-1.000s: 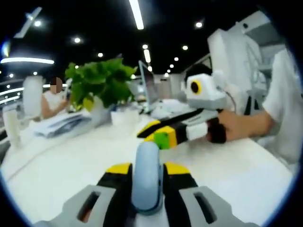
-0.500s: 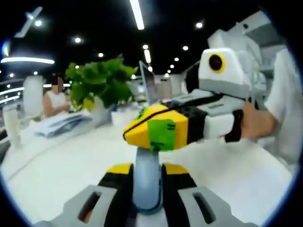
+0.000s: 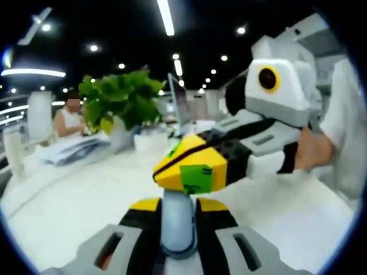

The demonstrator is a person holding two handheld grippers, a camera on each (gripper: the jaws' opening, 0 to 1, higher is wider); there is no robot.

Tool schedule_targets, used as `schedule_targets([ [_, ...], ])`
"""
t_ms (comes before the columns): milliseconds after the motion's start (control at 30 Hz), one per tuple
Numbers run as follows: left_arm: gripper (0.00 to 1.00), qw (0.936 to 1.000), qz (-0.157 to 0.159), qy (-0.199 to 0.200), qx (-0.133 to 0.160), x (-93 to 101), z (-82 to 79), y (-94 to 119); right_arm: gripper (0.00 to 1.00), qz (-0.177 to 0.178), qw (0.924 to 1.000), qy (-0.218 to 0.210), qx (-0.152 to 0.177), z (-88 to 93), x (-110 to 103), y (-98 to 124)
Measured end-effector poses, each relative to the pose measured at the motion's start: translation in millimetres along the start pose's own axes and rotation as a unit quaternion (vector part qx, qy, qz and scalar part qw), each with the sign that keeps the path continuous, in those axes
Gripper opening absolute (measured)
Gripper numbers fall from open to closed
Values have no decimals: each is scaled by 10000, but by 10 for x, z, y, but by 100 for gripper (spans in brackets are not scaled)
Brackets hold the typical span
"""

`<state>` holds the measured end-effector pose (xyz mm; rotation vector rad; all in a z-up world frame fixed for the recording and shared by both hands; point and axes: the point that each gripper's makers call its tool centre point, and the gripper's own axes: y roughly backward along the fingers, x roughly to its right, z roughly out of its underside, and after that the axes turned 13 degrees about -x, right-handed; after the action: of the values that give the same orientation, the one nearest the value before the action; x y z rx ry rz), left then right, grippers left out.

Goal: Pick up the paper insert the paper into the punch align the paper edges press the punch to punch holes

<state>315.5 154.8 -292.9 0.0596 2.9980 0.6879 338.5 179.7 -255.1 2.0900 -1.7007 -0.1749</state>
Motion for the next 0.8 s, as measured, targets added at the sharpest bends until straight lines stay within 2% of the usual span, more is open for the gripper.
schedule_targets([
  [67, 25, 10000, 3, 5, -1, -14, -2, 0, 3, -46, 9999, -95, 1, 4, 8, 0],
  [133, 25, 10000, 1, 11, -2, -14, -2, 0, 3, -192, 9990, -404, 40, 8, 16, -2],
  [200, 25, 10000, 0, 9, -9, -20, -2, 0, 3, -280, 9968, -738, -110, 96, 54, -22],
  [233, 25, 10000, -1, 7, -9, -19, -1, 0, 2, -289, 9966, -756, -129, 160, 59, -40],
  [267, 25, 10000, -2, 11, -15, -19, 0, 0, 2, -370, 9946, -941, -242, 263, 45, -64],
  [300, 25, 9999, -53, -59, -84, -13, 18, -19, 2, -577, 9860, -1558, -103, 283, 25, -79],
  [333, 25, 9999, -2, -63, -99, 15, 22, -26, 2, -763, 9838, -1618, 60, 254, 25, -84],
  [433, 25, 10000, -10, -30, -60, 25, 4, -18, 2, -737, 9842, -1606, -56, 266, -1, -34],
  [600, 25, 10000, -6, -26, -60, 61, 5, -19, 2, -748, 9833, -1659, 0, 261, -46, -6],
  [800, 25, 10000, 2, 3, -57, 41, 14, -9, 3, -691, 9879, -1389, 17, 236, -75, 17],
])
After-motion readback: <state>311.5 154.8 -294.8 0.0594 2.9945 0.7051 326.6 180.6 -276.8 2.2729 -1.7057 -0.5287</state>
